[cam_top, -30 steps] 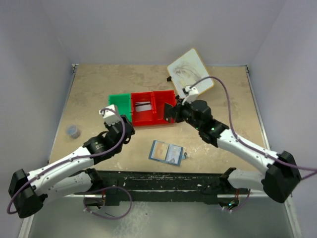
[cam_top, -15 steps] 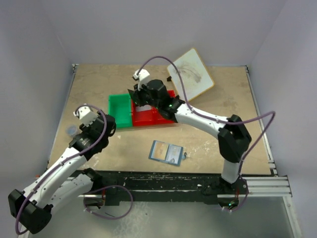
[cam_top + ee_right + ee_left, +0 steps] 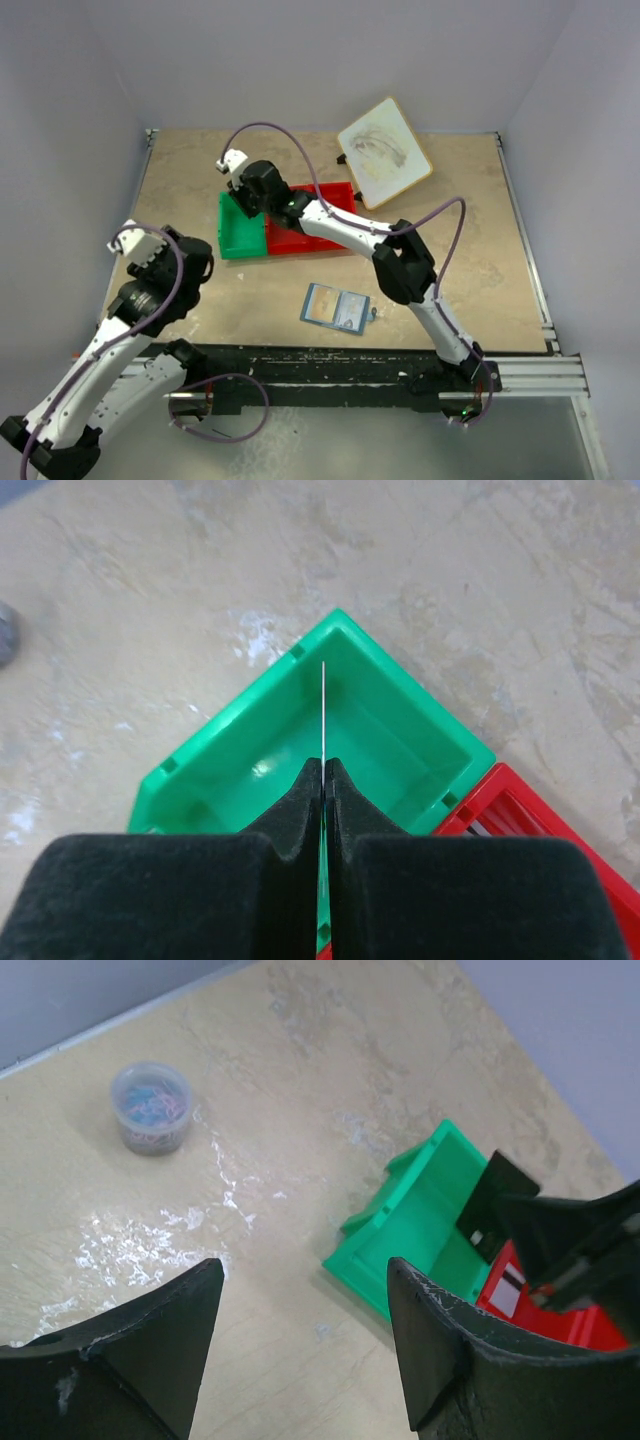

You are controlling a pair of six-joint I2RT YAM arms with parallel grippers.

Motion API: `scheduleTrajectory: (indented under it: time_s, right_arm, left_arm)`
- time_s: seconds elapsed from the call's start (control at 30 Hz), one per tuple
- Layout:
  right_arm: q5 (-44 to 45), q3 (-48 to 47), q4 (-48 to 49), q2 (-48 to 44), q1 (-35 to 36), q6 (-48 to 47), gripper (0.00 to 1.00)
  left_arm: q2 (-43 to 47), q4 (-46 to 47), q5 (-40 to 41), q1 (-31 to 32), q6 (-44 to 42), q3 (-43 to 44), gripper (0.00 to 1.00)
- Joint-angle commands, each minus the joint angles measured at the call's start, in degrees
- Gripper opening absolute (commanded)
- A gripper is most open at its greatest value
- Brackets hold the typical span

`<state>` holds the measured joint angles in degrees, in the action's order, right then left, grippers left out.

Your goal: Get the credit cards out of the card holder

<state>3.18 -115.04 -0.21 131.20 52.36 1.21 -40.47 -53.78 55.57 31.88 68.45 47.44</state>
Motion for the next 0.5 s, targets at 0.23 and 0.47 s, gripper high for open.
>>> scheduleTrajectory:
  time_s: [0.23, 0.47]
  right_arm:
    - [5.36, -13.38, -8.9, 8.43, 0.37, -9.4, 0.0]
    - [10.82, -16.19, -9.5, 12.61, 1.69, -16.77, 0.0]
  left_arm:
    - [6.68, -3.05, 4.27, -0.33, -2.45, 4.45, 0.65]
    - [9.81, -0.95, 4.31, -0.33, -7.1, 4.84, 0.66]
